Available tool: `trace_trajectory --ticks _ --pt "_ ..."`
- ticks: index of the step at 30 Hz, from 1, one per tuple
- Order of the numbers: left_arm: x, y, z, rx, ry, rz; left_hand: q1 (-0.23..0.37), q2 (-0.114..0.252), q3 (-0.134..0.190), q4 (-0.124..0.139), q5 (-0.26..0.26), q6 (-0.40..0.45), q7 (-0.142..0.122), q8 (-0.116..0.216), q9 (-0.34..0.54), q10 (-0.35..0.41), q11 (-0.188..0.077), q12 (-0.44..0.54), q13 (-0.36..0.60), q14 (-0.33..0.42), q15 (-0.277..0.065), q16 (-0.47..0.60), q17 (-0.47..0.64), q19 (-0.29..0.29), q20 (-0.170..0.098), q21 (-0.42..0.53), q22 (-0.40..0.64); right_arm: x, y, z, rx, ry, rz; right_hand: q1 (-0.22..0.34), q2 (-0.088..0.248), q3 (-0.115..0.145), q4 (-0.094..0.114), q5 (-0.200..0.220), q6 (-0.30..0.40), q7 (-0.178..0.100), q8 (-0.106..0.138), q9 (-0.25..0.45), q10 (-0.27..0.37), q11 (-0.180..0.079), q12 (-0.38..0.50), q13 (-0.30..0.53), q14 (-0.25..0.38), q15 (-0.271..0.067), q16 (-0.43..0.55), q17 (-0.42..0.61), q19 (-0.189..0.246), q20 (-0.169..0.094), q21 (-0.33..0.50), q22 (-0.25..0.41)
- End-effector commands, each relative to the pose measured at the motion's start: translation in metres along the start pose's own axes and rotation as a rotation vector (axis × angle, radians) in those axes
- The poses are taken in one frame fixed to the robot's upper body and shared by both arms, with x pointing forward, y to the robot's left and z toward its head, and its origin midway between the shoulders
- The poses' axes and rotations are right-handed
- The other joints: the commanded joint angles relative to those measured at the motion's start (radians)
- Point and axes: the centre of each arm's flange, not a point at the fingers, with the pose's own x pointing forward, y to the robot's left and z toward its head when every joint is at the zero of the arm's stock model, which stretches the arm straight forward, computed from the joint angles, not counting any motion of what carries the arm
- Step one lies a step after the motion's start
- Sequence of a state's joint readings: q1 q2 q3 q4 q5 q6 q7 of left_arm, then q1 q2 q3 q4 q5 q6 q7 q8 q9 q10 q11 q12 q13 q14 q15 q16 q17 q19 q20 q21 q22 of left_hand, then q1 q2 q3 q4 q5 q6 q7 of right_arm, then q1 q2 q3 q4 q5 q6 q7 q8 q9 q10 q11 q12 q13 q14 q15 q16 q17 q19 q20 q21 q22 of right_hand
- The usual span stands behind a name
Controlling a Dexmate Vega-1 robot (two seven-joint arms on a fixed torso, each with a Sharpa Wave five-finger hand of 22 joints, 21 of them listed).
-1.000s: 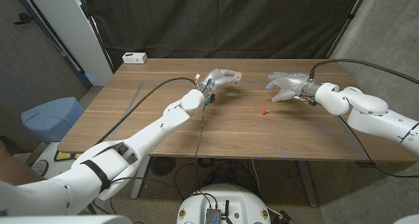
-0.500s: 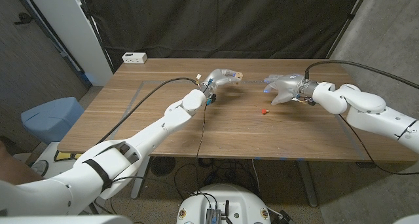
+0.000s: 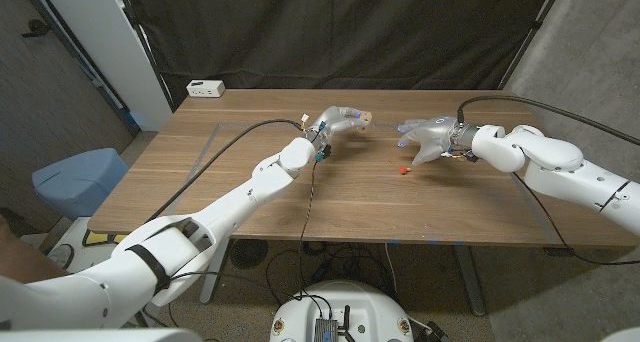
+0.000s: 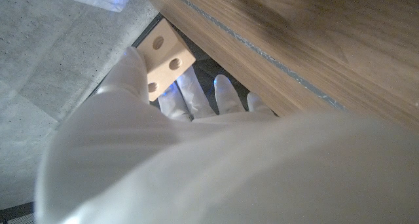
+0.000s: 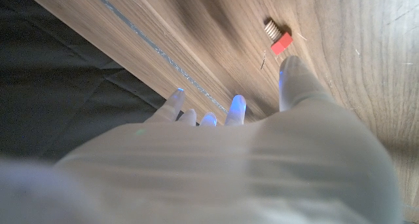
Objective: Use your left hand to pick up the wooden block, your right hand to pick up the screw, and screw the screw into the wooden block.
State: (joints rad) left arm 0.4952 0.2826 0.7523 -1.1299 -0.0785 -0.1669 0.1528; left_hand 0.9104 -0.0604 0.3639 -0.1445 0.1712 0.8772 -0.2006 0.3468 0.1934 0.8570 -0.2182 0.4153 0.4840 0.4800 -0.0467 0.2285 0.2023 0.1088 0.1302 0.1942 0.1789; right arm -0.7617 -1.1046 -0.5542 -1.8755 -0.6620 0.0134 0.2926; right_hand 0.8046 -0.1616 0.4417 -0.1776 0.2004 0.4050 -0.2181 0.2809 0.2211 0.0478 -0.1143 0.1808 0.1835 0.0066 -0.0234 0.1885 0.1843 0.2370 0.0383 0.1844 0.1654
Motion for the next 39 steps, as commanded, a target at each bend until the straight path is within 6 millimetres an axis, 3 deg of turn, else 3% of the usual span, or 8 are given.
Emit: trace_trajectory --ticks 1,39 --pt "-0.002 -0.004 0.002 0.010 -0.016 0.016 0.002 0.015 -0.002 0.004 0.007 0.015 -0.002 0.002 0.004 0.009 -0.003 -0.003 0.007 0.001 -0.105 0.001 0.005 0.001 0.002 0.006 0.004 0.006 0.004 0.005 -0.015 -0.014 0.030 0.009 -0.001 0.001 0.007 0.000 -0.007 0.000 0.000 0.004 -0.009 -0.007 -0.004 0.004 -0.010 -0.002 0.000 0.004 -0.002 0.003 -0.001 0.003" --pt "-0.005 -0.010 -0.001 0.018 -0.010 0.012 0.003 0.026 -0.006 0.004 0.008 0.028 0.003 0.000 0.004 0.015 -0.003 -0.012 0.007 0.006 -0.105 0.005 0.006 0.001 0.000 0.007 0.004 0.018 0.027 0.009 0.006 0.000 0.071 0.004 0.001 0.000 0.014 -0.004 0.017 0.005 0.017 0.014 -0.013 -0.003 0.002 0.005 -0.008 -0.003 0.006 0.007 0.008 -0.007 0.005 0.004"
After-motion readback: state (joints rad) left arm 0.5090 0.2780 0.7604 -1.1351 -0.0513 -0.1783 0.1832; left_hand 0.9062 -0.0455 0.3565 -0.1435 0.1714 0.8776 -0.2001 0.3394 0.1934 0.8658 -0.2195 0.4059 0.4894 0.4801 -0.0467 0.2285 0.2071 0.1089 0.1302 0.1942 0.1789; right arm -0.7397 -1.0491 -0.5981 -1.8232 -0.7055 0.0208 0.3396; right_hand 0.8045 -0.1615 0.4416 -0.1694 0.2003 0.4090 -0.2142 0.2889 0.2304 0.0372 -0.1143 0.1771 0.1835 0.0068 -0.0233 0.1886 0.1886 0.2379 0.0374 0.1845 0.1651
